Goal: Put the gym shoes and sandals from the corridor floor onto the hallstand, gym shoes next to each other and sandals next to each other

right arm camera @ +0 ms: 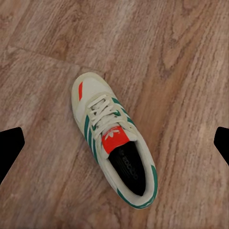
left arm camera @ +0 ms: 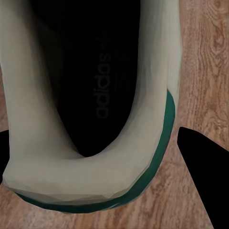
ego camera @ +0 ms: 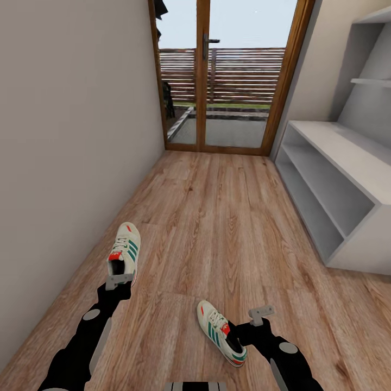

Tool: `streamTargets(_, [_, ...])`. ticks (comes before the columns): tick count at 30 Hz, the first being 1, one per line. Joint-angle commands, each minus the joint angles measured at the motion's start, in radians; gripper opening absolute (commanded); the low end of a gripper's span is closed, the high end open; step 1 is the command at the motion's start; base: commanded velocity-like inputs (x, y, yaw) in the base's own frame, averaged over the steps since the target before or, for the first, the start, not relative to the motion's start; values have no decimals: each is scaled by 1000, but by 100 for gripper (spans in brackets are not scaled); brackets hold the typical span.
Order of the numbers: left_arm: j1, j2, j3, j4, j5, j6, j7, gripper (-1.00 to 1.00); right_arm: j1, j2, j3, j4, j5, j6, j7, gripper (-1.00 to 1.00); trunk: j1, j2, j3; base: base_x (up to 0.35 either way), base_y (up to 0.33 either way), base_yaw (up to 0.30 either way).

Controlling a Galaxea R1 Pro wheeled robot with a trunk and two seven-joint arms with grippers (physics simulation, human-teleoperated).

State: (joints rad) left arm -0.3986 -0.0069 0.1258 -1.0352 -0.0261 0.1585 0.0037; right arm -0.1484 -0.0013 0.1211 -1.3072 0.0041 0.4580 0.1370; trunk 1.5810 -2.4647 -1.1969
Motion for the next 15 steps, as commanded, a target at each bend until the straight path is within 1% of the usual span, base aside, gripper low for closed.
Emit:
streamTargets(1, [0, -1, 2, -2, -3, 6, -1, -100, 0, 0, 0, -1, 1, 5, 3, 100, 0, 0, -1, 0, 0, 0])
streamTargets(13, [0, -5, 0, -2, -3, 6, -1, -100, 0, -2, -7, -1, 1, 5, 4, 100, 0, 0, -1, 0, 0, 0])
streamTargets(15, [0, -5, 0, -2, -3, 6, -1, -100, 0, -2, -7, -1, 1, 5, 4, 100, 7, -14, -8, 0, 0, 0])
